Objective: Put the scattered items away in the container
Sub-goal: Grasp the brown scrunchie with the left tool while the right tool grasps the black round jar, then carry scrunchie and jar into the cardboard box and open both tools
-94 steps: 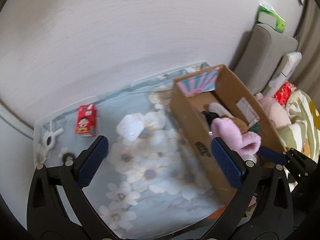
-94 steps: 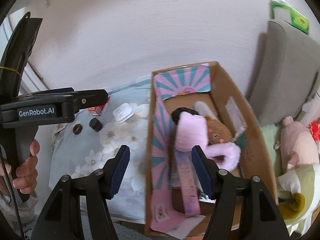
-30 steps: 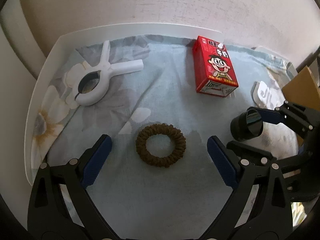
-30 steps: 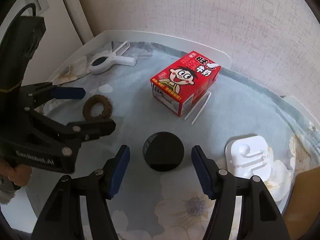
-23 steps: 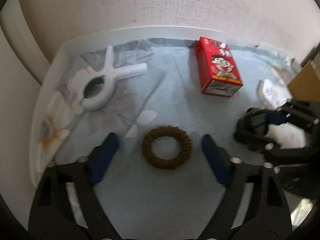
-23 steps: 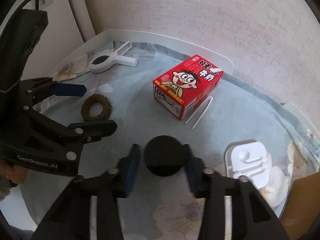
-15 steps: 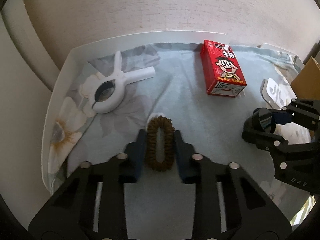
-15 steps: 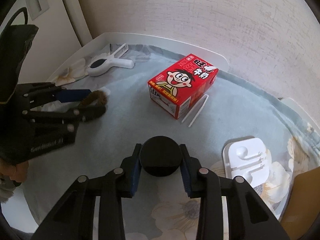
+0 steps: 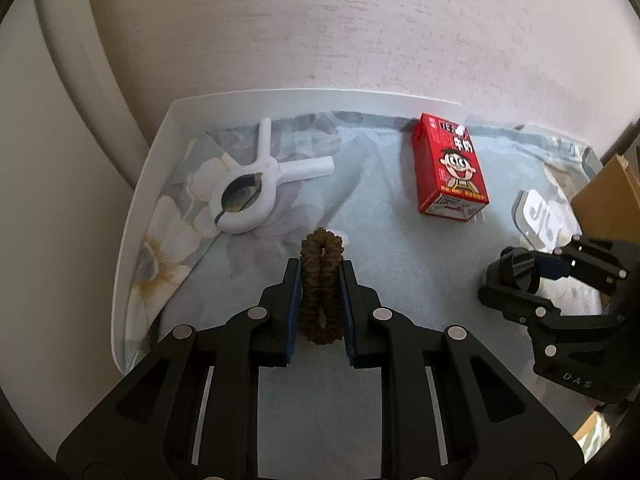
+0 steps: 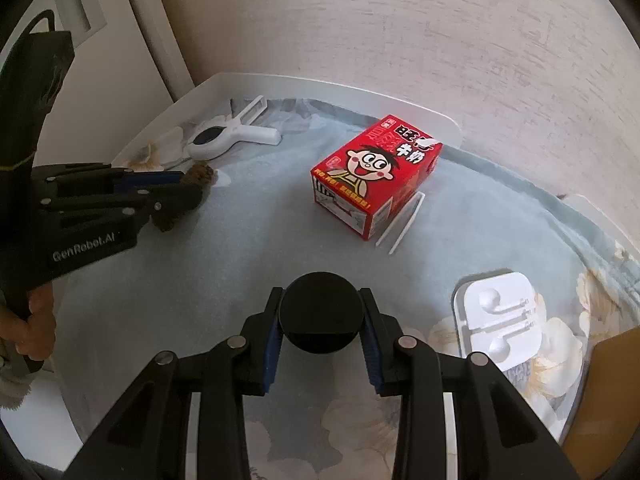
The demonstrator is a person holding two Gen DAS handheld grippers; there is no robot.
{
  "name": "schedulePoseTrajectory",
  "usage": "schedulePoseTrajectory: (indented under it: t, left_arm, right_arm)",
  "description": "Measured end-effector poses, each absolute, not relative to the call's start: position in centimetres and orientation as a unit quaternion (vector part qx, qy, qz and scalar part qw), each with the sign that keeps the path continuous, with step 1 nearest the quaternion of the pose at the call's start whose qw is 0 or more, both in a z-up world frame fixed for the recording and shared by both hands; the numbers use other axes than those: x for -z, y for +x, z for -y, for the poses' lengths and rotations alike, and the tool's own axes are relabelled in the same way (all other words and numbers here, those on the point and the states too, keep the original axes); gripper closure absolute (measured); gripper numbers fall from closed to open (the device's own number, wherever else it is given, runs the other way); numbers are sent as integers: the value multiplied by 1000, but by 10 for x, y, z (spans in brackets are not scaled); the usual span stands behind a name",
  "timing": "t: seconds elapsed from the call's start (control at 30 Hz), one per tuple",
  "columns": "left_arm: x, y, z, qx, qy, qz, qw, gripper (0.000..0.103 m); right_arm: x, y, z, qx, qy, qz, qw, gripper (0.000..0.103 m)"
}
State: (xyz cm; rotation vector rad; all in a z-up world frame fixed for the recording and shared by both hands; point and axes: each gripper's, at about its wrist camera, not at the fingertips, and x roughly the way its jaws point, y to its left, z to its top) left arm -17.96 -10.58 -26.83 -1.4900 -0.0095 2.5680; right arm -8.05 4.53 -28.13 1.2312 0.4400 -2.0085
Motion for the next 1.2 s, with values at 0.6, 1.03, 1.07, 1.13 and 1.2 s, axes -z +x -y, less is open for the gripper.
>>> schedulePoseTrajectory:
  t: [0.6,1.03,1.07,1.13,1.2]
  left_arm:
    - [204,-161,105,-880,-470,-6,67,87]
    - [80,-147,5,-904,-395,-31,162,87]
    - [74,-146,-6,-904,-389,-34,174,87]
    - [60,-142,-36,-903,-376,-43,202,87]
    - [53,-138,-61,-901,-367,-47,227,87]
  right_arm:
    - [246,-64,-62,789,476,-146,360,70]
    - [105,-56,-158,865,393,-69,304,70]
    - [97,-54,-172,871,389,-66,294,70]
    - [86,-48,-199,881,383,-63,270,70]
    - [80,-44,-226,887,385,-58,247,70]
